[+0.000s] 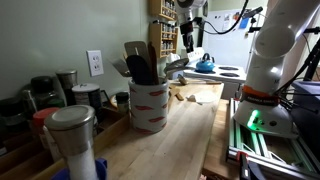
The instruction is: Pick up the small plate on the right and put it on the orange plate on the left
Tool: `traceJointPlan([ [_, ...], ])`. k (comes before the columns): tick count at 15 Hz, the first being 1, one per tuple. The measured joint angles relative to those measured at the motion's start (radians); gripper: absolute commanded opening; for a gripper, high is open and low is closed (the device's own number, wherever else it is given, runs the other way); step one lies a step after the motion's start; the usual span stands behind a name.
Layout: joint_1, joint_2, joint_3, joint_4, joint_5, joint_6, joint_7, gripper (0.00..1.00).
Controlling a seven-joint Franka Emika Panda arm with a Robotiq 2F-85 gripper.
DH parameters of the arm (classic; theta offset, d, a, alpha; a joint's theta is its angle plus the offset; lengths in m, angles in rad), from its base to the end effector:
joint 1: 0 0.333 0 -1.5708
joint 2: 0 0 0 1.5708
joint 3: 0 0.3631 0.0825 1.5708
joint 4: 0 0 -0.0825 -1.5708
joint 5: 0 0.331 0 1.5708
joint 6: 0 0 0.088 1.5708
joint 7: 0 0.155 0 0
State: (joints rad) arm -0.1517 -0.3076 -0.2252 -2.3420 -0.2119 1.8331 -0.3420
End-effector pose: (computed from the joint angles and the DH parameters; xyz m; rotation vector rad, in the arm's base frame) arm 0.3226 -0.1616 0.4582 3.0671 0.0901 -0.3662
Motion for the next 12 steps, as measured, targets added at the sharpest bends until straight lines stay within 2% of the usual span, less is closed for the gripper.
traceJointPlan([
  [2,0.026,0.004,0.007,-0.003,0.09,0.052,-0.002,1.0],
  [5,0.054,0.032,0.024,-0.036,0.18,0.245,0.012,1.0],
  [8,0.058,0.085,0.032,-0.091,0.204,0.459,0.043,1.0],
  [12,0.051,0.181,0.031,-0.157,0.244,0.678,0.113,1.0],
])
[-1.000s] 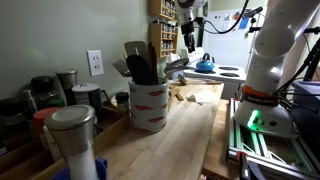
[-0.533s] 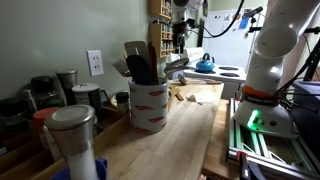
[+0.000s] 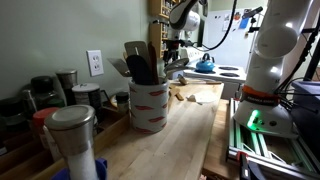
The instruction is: Pick up the small plate on the right and put it on the orange plate on the left
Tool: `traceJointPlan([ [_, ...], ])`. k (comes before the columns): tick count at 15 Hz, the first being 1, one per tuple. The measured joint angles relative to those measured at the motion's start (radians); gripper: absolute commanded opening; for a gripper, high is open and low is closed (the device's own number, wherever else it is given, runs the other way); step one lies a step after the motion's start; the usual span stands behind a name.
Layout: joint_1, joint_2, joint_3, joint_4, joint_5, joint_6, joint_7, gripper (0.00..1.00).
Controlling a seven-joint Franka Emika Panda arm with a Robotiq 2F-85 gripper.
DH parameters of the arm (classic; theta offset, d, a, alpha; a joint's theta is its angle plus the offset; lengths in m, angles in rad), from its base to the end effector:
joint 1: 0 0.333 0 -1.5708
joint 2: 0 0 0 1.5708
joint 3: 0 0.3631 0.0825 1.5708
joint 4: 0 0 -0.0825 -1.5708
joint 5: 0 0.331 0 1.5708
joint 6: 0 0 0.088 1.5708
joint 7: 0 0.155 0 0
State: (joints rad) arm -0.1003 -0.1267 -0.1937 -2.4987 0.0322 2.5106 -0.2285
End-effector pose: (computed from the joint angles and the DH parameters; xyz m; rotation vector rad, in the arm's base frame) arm 0.4156 -0.1257 0.3809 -3.1219 0.1411 -0.2237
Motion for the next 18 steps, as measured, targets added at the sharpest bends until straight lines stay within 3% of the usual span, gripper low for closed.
traceJointPlan([
  [5,0.0,0.135,0.008,-0.018,0.053,0.239,0.087,1.0],
  [8,-0.004,0.214,0.015,-0.005,0.093,0.314,0.116,1.0],
  [11,-0.032,0.287,0.042,0.033,0.232,0.313,0.1,1.0],
  [15,-0.122,0.349,0.116,0.111,0.554,0.244,-0.041,1.0],
  [18,-0.133,0.353,0.118,0.123,0.567,0.237,-0.062,1.0],
])
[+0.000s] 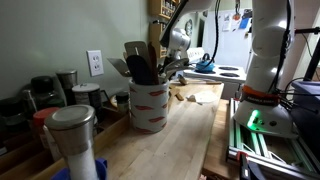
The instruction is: Pick up the small plate on the right and put it on the orange plate on the left
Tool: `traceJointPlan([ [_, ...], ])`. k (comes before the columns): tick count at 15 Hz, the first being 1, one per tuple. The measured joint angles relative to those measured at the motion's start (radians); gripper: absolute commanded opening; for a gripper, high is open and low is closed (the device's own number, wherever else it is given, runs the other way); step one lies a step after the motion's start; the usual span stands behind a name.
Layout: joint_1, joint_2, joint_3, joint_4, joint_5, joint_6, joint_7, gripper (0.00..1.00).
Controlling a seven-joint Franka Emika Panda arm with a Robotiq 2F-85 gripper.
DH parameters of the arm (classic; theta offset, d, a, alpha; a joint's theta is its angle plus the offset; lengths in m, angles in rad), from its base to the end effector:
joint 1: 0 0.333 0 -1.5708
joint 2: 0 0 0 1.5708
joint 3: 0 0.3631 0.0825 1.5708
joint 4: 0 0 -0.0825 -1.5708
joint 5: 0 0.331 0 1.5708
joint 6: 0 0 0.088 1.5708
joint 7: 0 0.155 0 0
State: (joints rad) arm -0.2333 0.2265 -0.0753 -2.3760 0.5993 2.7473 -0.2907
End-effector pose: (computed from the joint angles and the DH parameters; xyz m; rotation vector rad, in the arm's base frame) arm 0.4812 -0.1661 0.2845 -2.8167 0.8007 -0.3113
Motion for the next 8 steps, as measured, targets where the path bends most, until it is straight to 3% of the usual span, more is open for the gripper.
traceJointPlan([
  [5,0.007,0.0,0.001,-0.001,0.005,0.0,0.001,1.0],
  [8,-0.012,0.0,0.011,0.001,0.086,-0.008,-0.036,1.0],
])
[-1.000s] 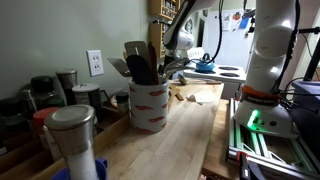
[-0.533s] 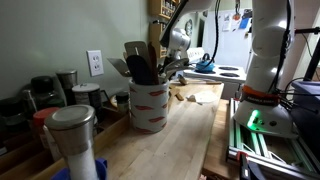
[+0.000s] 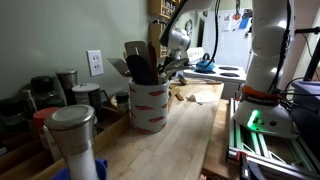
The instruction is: Pick up the small plate on the right and put it on the orange plate on the left
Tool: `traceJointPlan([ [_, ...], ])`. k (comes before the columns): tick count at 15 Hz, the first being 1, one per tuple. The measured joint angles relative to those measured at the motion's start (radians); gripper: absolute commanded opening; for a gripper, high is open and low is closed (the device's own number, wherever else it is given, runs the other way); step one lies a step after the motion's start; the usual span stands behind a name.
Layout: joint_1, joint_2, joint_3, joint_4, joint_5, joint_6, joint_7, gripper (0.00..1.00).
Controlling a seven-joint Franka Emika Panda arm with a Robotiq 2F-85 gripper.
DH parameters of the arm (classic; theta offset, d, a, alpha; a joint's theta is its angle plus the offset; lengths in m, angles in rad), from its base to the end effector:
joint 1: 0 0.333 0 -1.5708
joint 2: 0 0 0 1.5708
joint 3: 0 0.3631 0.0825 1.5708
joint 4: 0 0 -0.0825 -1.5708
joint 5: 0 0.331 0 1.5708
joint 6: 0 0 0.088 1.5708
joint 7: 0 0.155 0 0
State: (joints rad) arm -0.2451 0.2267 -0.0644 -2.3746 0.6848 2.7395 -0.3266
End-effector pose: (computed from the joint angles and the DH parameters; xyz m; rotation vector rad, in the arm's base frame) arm 0.4796 -0.1667 0.2835 -2.7612 0.8482 -0.3204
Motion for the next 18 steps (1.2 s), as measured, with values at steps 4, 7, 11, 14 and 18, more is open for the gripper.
traceJointPlan([
  [4,-0.058,0.0,0.019,0.002,0.21,-0.04,-0.138,1.0],
  [7,-0.106,0.001,0.025,0.009,0.395,-0.078,-0.255,1.0],
  [11,-0.155,0.02,0.024,0.025,0.57,-0.121,-0.356,0.95],
  [14,-0.165,0.05,0.025,0.047,0.665,-0.127,-0.381,0.87],
  [18,-0.165,0.088,0.029,0.085,0.762,-0.127,-0.382,0.65],
])
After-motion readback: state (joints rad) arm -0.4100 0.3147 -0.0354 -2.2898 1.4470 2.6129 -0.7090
